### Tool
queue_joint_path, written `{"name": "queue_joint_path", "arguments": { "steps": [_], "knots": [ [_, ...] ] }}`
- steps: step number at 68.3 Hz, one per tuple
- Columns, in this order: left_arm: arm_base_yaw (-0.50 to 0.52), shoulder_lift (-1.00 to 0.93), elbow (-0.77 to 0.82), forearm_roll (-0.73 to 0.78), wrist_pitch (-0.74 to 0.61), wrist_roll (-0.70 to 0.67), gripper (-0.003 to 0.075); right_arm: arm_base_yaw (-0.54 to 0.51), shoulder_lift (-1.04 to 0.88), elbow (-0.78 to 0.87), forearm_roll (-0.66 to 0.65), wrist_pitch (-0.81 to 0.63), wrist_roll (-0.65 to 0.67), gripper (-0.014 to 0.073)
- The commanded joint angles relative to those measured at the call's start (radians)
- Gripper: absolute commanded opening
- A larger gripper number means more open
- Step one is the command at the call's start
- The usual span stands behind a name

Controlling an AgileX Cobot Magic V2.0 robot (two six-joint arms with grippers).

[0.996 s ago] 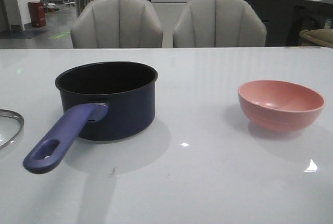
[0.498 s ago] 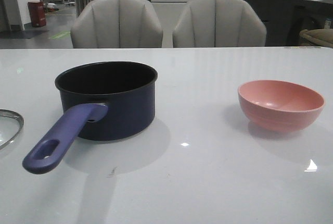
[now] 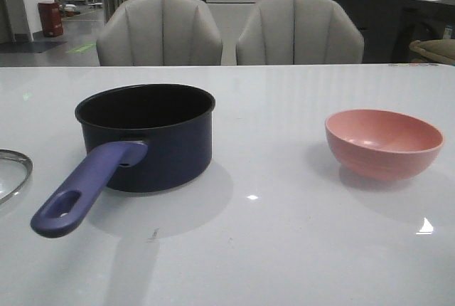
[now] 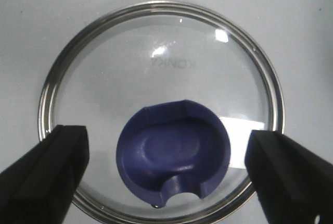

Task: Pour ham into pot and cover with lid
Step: 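Release the pink bowl and raise the right gripper away, then grasp the glass lid knob with the left gripper and lift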

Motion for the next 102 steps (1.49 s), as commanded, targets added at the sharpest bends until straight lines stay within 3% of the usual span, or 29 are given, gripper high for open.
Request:
{"name": "queue_joint_path", "arguments": {
  "steps": [1,21,43,53,102],
  "knots": [
    [-0.008,-0.020,-0.029,-0.008,0.003,-0.011,0.0638,0.002,0.008,-0.028,-0.001,-0.091,-0.005,0.0148],
    [-0.049,0.039,-0.029,0.004,0.020,-0.001,0.0610,0.002,0.008,-0.028,-0.001,-0.091,-0.005,0.0148],
    [-0.047,0.044,-0.029,0.012,-0.001,-0.001,0.0256,0.002,0.008,-0.028,-0.001,-0.091,-0.005,0.0148],
    [-0.047,0.044,-0.029,0.012,-0.009,-0.001,0.0161,0.002,0.008,-0.028,-0.001,-0.091,-0.005,0.0148],
    [-0.047,-0.028,-0.029,0.013,-0.006,-0.001,0.0153,0.002,0.008,-0.028,-0.001,-0.091,-0.005,0.0148]
  ]
}}
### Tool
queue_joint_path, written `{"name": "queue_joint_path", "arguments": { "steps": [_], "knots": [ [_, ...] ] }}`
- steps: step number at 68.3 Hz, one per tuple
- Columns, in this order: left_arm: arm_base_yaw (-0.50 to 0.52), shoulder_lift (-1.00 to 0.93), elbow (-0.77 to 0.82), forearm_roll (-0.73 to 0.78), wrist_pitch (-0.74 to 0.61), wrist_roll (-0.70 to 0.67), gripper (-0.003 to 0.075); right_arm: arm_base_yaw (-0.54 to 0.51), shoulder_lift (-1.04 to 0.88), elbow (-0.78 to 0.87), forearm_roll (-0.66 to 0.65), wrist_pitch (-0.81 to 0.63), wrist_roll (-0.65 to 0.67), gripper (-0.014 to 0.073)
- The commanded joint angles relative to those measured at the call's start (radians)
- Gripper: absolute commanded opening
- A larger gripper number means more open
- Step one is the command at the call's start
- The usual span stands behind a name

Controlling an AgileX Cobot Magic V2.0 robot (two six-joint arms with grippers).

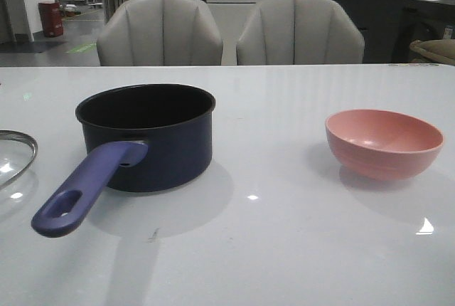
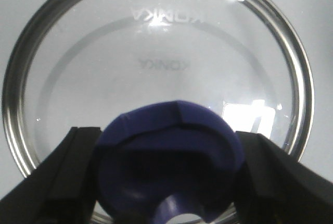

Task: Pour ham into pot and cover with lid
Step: 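Grasp the glass lid knob with the left gripper and lift, then carry the glass lid over the pot and lower it onto the rim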

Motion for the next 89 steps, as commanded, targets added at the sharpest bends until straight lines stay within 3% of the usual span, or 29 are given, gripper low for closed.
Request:
{"name": "queue_joint_path", "arguments": {
  "steps": [1,22,48,64,89],
  "knots": [
    [-0.003,-0.059,-0.025,-0.007,-0.001,-0.003,0.0153,0.002,0.008,-0.028,-0.001,-0.089,-0.005,0.0148],
    [-0.045,-0.078,-0.192,-0.002,0.133,0.034,0.0153,0.002,0.008,-0.028,-0.001,-0.089,-0.005,0.0148],
    [-0.294,-0.058,-0.448,0.000,0.196,0.075,0.0153,0.002,0.008,-0.028,-0.001,-0.089,-0.005,0.0148],
    [-0.403,0.069,-0.613,0.002,0.372,0.112,0.0153,0.002,0.008,-0.028,-0.001,-0.089,-0.005,0.0148],
    [-0.462,0.156,-0.695,0.002,0.372,0.112,0.0153,0.002,0.008,-0.028,-0.001,-0.089,-0.005,0.0148]
  ]
}}
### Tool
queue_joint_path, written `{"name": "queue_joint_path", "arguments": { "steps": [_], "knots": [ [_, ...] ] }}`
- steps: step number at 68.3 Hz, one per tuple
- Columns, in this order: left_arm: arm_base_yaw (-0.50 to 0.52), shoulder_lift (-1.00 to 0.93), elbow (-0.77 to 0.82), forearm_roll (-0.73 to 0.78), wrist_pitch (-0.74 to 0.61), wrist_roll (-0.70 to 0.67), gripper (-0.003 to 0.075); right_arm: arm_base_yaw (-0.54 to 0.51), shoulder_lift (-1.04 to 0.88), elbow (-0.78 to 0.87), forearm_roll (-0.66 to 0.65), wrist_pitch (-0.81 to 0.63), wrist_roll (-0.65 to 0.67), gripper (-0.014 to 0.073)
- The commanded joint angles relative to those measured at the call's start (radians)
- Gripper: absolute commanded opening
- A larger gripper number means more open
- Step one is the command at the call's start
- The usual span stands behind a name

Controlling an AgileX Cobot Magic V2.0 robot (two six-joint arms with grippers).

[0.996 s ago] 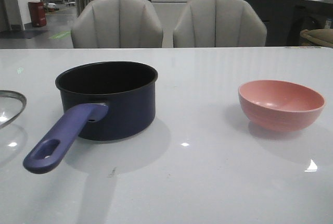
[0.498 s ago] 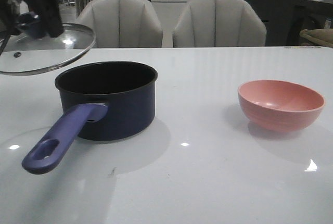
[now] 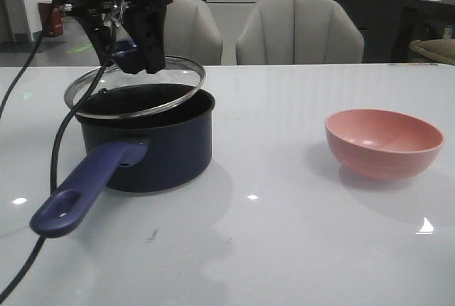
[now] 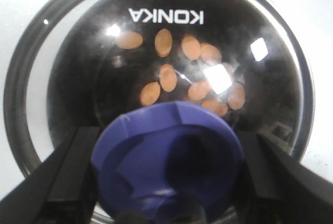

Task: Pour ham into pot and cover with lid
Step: 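Carry the glass lid over the pot and lower it onto the rim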

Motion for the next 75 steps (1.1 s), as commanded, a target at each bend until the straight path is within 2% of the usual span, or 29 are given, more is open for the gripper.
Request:
{"name": "queue_joint_path", "arguments": {
  "steps": [1,41,48,75],
  "knots": [
    [-0.012,-0.050,-0.038,-0.009,0.025,-0.001,0.0153,0.002,0.008,-0.028,-0.001,-0.089,-0.005,0.0148],
    [-0.017,-0.041,-0.038,-0.009,0.011,-0.001,0.0166,0.002,0.008,-0.028,-0.001,-0.089,-0.005,0.0148],
    [-0.017,-0.041,-0.038,-0.009,0.013,-0.001,0.0206,0.002,0.008,-0.028,-0.001,-0.089,-0.005,0.0148],
    [-0.017,-0.041,-0.038,-0.015,-0.016,-0.001,0.0458,0.002,0.008,-0.028,-0.001,-0.089,-0.005,0.0148]
  ]
}}
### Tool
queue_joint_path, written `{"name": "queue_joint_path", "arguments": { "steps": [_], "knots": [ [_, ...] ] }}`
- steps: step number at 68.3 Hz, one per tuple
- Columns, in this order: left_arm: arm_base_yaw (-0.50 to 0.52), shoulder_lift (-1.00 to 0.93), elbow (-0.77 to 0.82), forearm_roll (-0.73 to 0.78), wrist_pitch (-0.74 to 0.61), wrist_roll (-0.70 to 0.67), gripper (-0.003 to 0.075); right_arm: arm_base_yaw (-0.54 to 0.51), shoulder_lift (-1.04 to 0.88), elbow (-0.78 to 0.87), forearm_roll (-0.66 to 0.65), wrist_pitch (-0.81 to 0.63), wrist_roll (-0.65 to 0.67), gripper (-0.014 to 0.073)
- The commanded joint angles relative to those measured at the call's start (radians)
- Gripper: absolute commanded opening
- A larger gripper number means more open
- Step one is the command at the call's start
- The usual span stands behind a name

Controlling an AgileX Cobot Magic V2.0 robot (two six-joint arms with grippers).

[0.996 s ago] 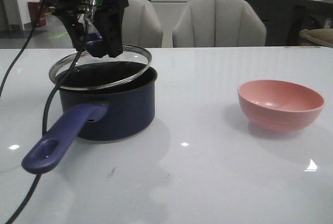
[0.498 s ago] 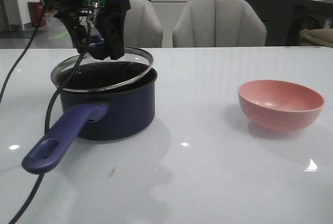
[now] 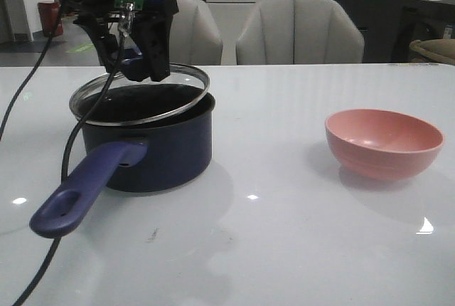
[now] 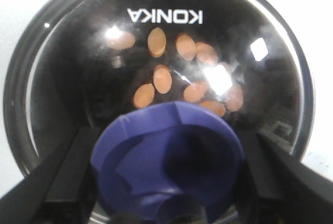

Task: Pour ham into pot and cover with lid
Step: 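Carry the glass lid over the pot and lower it onto the rim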

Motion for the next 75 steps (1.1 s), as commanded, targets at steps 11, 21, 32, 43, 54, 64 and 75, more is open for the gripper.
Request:
{"name": "queue_joint_path", "arguments": {
  "steps": [11,21,32,43,54,64,75],
  "knots": [
    [-0.009,-0.048,-0.037,-0.023,-0.029,-0.003,0.0516,0.002,0.008,-0.028,-0.001,-0.089,-0.005,0.0148],
    [-0.009,-0.041,-0.037,-0.026,-0.025,-0.005,0.0517,0.002,0.008,-0.028,-0.001,-0.089,-0.005,0.0148],
    [-0.009,-0.041,-0.037,-0.026,-0.027,-0.005,0.0525,0.002,0.008,-0.028,-0.001,-0.089,-0.005,0.0148],
    [-0.009,-0.041,-0.037,-0.026,-0.027,-0.014,0.0524,0.002,0.008,-0.028,-0.001,-0.089,-0.005,0.0148],
    [-0.009,-0.041,-0.037,-0.026,-0.041,-0.023,0.0523,0.002,0.008,-0.028,-0.001,-0.089,-0.005,0.0148],
    [-0.009,-0.041,-0.037,-0.026,-0.064,-0.044,0.0523,0.002,0.008,-0.028,-0.001,-0.089,-0.005,0.0148],
    [-0.009,-0.041,-0.039,-0.026,-0.073,-0.046,0.0523,0.002,0.008,-0.028,-0.001,-0.089,-0.005,0.0148]
  ]
}}
